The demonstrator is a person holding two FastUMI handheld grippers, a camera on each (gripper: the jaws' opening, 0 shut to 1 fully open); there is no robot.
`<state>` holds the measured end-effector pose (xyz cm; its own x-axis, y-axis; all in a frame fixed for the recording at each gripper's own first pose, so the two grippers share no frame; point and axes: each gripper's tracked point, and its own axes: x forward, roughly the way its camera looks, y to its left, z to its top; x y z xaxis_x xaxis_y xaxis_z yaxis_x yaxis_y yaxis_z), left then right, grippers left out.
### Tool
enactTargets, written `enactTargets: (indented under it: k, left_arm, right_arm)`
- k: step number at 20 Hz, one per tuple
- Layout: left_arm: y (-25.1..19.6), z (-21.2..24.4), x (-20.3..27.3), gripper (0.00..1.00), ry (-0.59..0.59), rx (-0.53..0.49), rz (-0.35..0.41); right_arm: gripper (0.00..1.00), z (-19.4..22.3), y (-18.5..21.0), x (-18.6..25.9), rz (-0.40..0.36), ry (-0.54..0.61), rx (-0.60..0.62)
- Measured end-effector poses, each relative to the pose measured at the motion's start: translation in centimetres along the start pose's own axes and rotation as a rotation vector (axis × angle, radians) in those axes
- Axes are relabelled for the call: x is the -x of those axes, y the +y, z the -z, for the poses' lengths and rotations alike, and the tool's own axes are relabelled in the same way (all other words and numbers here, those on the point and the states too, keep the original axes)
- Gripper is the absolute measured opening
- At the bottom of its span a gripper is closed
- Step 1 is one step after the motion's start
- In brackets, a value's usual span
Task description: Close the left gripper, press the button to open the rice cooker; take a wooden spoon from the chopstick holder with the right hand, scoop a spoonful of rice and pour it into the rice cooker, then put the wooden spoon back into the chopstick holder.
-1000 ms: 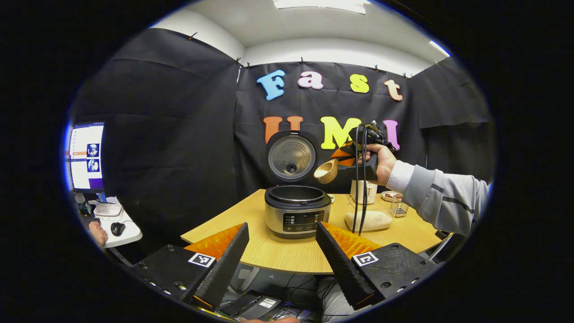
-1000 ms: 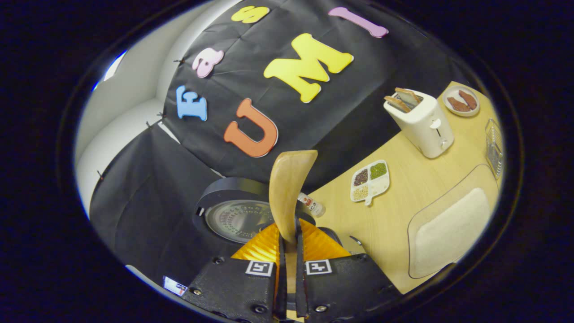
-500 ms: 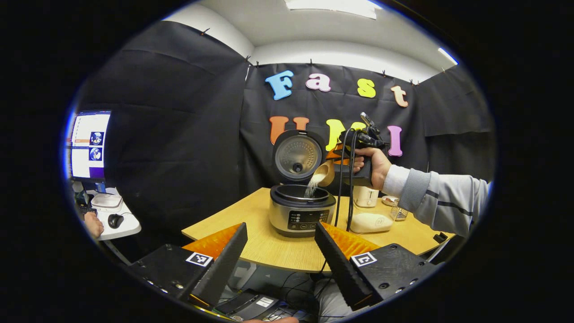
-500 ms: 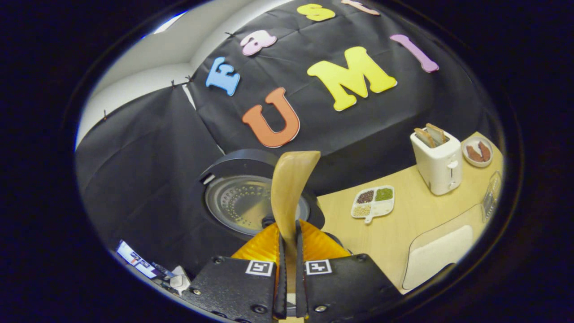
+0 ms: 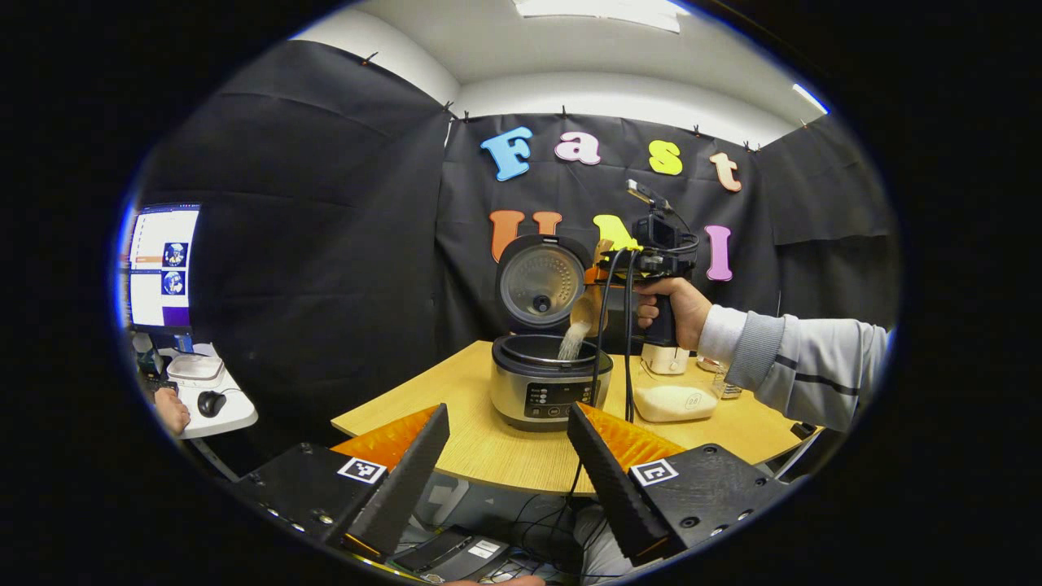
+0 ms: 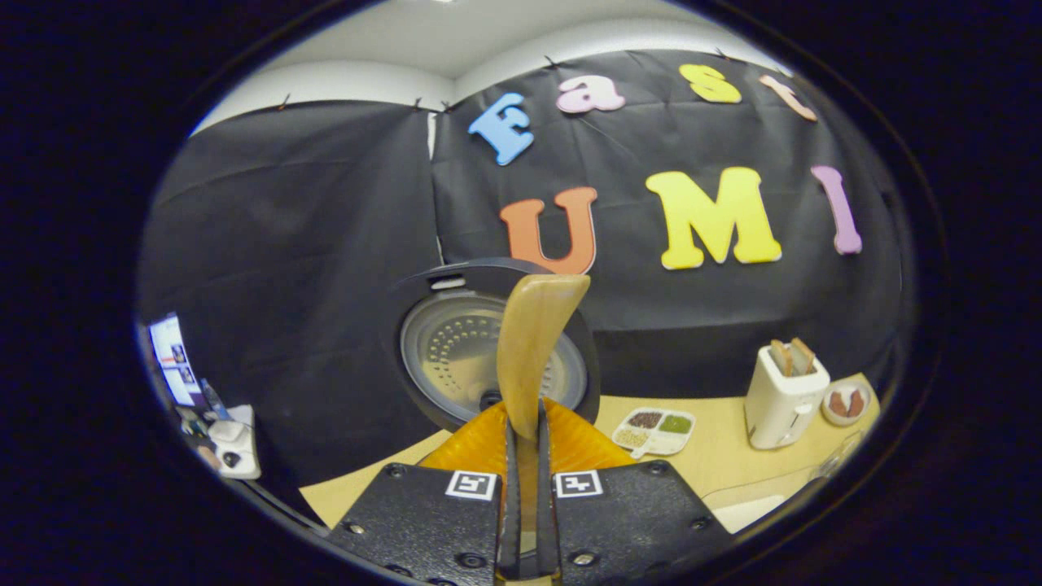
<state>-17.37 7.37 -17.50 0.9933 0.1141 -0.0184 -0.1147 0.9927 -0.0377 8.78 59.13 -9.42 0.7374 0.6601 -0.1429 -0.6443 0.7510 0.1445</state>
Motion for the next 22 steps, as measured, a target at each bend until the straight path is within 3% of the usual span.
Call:
enactTargets:
  k: [7,13,22]
  left_arm:
    - [-0.2,0.3,-0.1,0.94,0.009,-0.016,0.003]
    - [-0.2,0.6,-0.3,0.94,0.021,-0.005,-0.002]
    - [-1.6,0.5,-0.8,0.94,0.014,-0.021,0.013]
  right_arm:
    - [0.13,0.2,1.5,0.1,0.013,-0.057,0.275]
    - [0.13,-0.7,-3.2,0.8,0.084,-0.048,0.192]
    - [0.13,-4.3,-16.1,5.5,0.239,-0.067,0.12]
